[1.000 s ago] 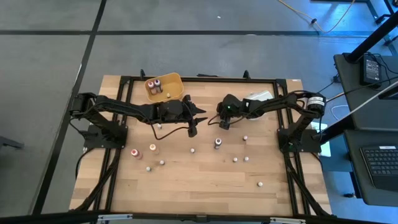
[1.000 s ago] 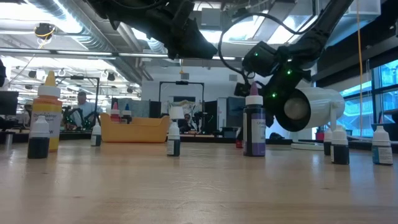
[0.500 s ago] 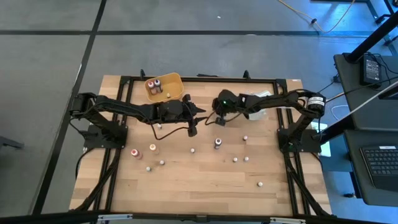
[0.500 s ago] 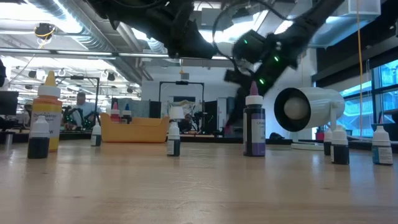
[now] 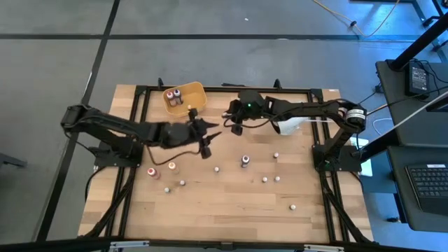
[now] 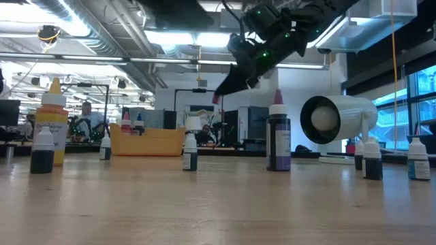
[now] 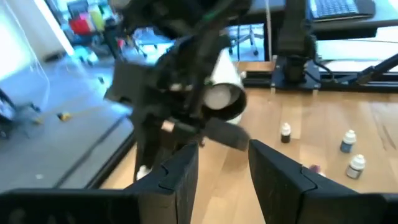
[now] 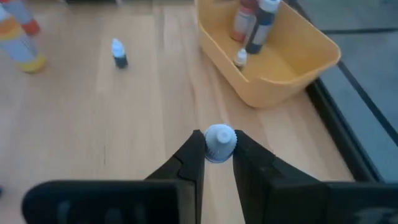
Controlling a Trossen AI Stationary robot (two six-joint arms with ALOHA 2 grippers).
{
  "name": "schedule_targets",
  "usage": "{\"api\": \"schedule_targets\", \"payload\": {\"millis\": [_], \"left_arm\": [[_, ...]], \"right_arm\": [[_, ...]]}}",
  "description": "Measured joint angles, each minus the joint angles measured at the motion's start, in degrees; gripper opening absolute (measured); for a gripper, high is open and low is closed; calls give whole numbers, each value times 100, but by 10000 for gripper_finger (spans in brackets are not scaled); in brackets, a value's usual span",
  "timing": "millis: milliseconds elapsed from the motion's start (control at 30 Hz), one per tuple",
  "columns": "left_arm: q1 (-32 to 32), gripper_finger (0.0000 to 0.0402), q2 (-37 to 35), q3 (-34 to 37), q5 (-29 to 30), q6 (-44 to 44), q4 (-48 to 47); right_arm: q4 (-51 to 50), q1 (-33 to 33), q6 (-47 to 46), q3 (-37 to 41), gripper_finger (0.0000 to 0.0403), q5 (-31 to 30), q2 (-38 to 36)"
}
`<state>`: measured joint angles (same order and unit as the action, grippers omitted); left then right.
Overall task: Pick & Place food coloring
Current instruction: Put the top small red food coloring bottle into the yellow bin
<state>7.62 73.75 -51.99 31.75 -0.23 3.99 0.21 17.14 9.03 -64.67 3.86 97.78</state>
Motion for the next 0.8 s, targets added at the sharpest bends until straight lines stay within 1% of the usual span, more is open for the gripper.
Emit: {"api": "schedule_targets", "payload": {"millis": [100, 167, 267, 367, 467, 567, 733, 800], "left_arm": [[461, 134, -1, 2, 645, 294, 191], [655, 132, -9, 2, 1053, 587, 381], [791, 133, -8, 2, 1470, 737, 487], [802, 135, -8, 2, 1526, 702, 477], [793, 136, -8, 2, 1526, 703, 473], [798, 137, -8, 2, 1521, 702, 405], [798, 135, -5, 2, 1486, 701, 350], [798, 133, -3, 2, 1477, 701, 348]], "right_arm": [[340, -4, -8, 1, 67, 503, 84], [642, -17, -157, 1, 67, 858, 233], [1191, -52, -318, 1, 68, 951, 590], [1685, -54, -411, 1, 68, 953, 1028], [1684, -48, -429, -182, 68, 936, 1459], [1333, -50, -422, -625, 68, 935, 1801], [377, -52, -145, -1374, 68, 933, 2324], [208, -52, -96, -1659, 68, 825, 2492]]}}
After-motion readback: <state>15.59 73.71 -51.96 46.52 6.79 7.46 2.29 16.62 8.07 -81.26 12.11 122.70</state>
